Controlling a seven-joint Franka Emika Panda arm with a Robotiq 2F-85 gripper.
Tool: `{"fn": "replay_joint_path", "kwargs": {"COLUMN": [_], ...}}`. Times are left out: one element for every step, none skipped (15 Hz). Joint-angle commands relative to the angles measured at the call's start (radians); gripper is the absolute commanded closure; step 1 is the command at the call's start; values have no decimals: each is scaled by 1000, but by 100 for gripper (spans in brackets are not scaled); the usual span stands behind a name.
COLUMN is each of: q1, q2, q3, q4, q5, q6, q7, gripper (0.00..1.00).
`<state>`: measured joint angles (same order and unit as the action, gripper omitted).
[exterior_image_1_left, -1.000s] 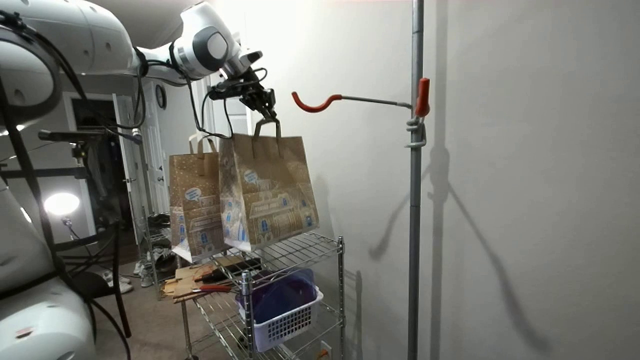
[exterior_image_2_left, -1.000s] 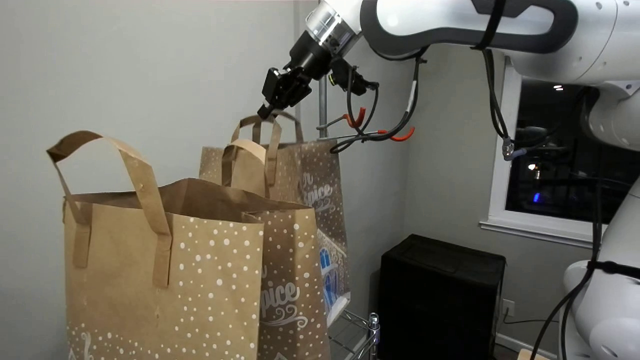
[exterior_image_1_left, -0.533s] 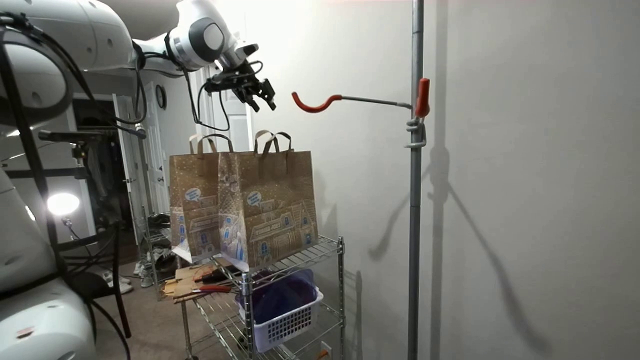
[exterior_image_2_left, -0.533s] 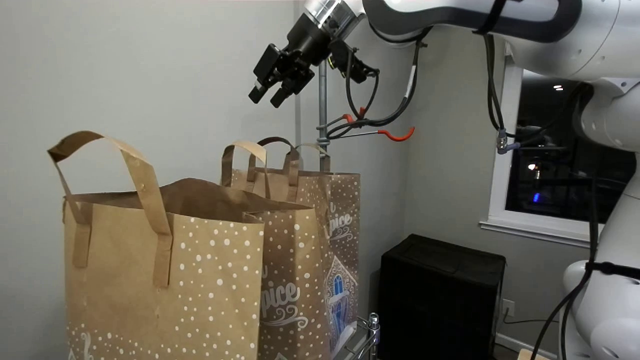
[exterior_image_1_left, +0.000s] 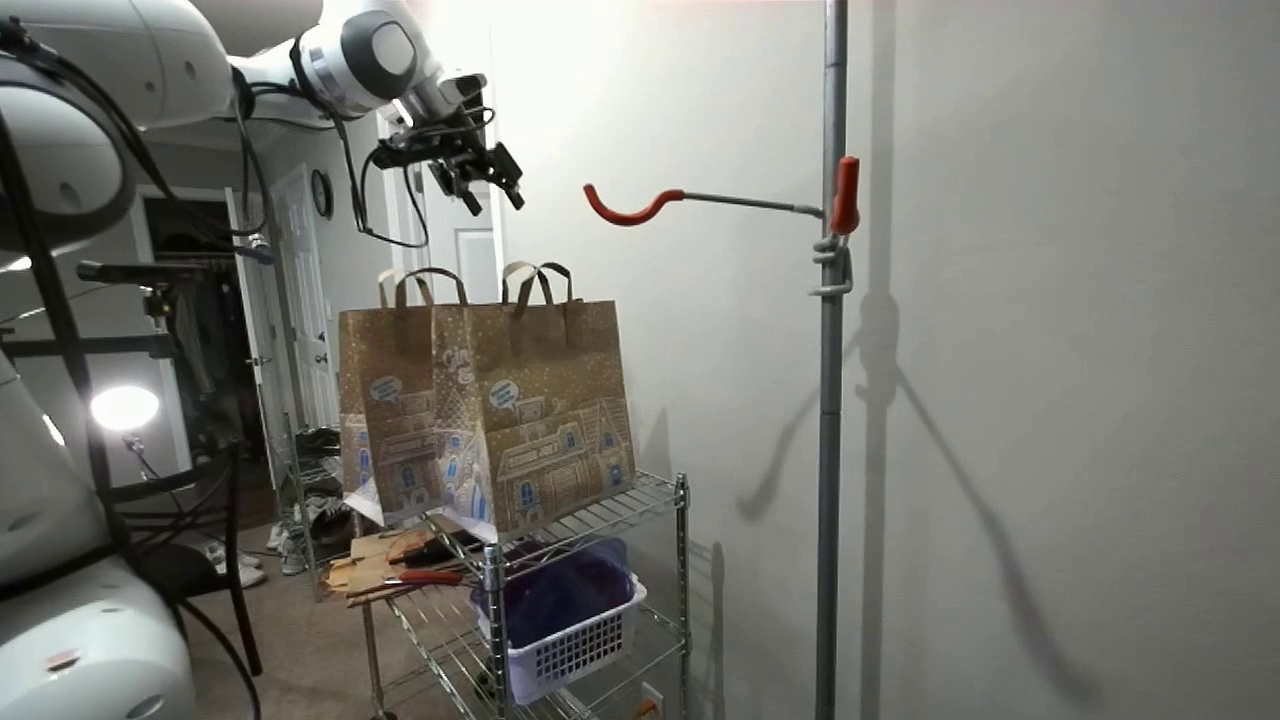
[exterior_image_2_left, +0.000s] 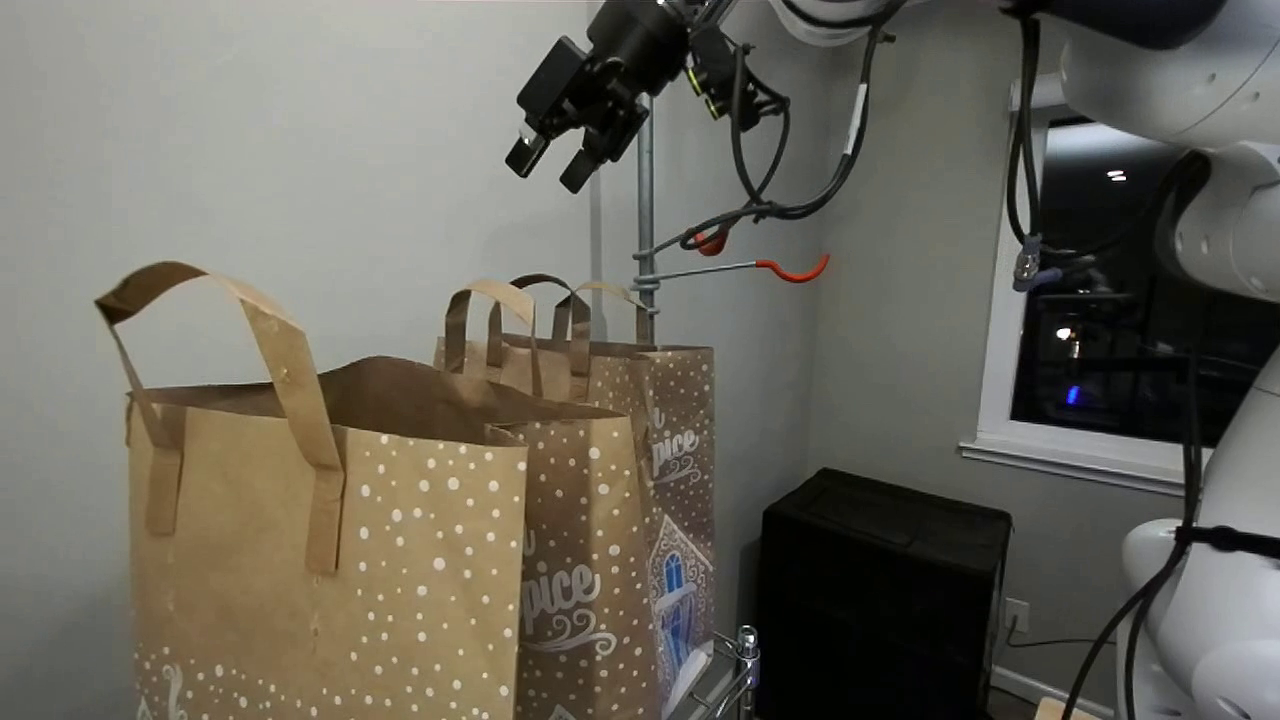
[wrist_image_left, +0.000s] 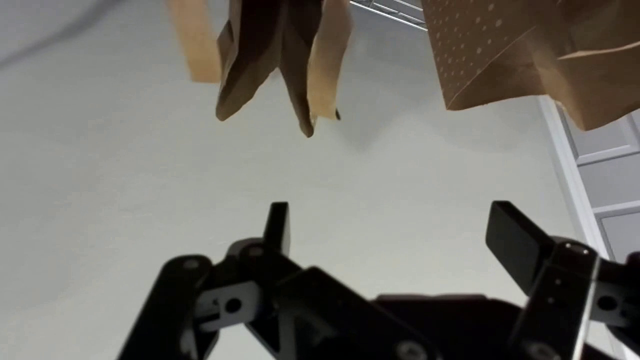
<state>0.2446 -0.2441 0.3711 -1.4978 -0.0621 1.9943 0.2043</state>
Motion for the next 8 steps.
{"fn": "replay_joint_path", "kwargs": {"q1": [23,27,29,30,31,30,29,29], "q2": [-84,-106,-131,-155,-176,-194,-208,-220], "q3": [-5,-6,-8,-9,-13,-18,-21,-27], "q4": [-59,-75,-94,-111,-127,-142,-152,-163], "q5": [22,24,26,27,31,34,37,40], "q6": [-57,-65,-67,-68,-68,-65,-62,-59], "q7": [-20,-19,-15,-14,-17,-20,-24,-31], "gripper": [0,0,0,0,0,0,0,0]}}
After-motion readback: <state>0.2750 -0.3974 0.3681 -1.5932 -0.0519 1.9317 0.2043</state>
